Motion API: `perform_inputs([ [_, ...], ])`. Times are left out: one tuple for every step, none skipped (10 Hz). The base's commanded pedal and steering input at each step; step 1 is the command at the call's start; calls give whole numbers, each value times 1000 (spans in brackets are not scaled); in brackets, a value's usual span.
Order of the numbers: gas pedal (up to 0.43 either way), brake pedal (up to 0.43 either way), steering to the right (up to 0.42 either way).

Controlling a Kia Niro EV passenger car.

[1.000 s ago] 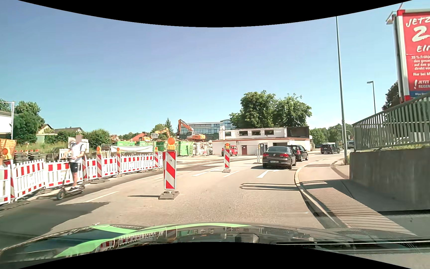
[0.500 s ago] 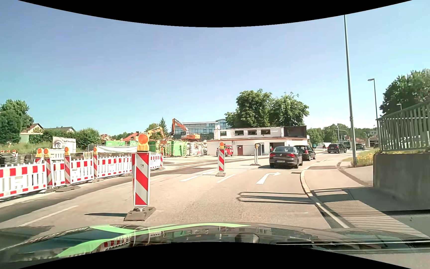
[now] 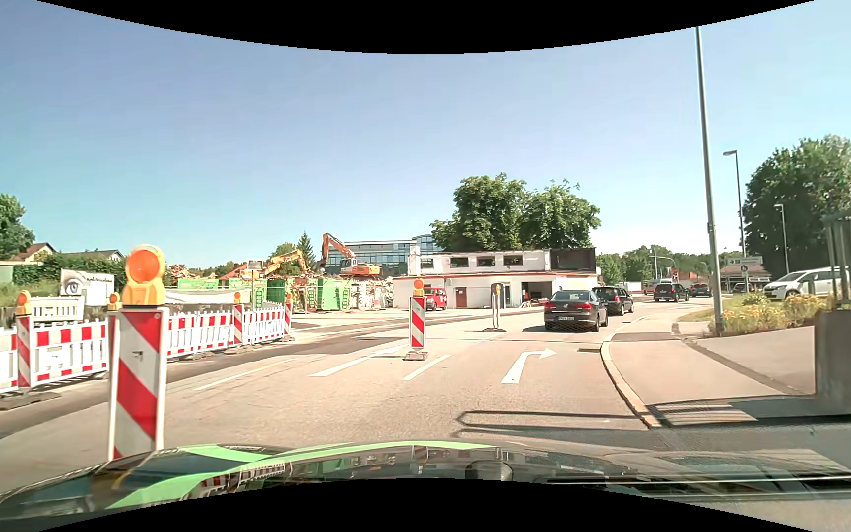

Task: Follow the waypoints while adhering to traffic rules and regulations

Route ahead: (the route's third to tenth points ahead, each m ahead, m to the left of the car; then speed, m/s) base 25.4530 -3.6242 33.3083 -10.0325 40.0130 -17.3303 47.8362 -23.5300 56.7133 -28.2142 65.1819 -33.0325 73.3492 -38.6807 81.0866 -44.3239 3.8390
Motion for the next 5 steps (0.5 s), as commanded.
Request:
perform_inputs([
  [177,0,83],
  [177,0,88],
  [177,0,88],
  [177,0,85],
  [177,0,82],
])
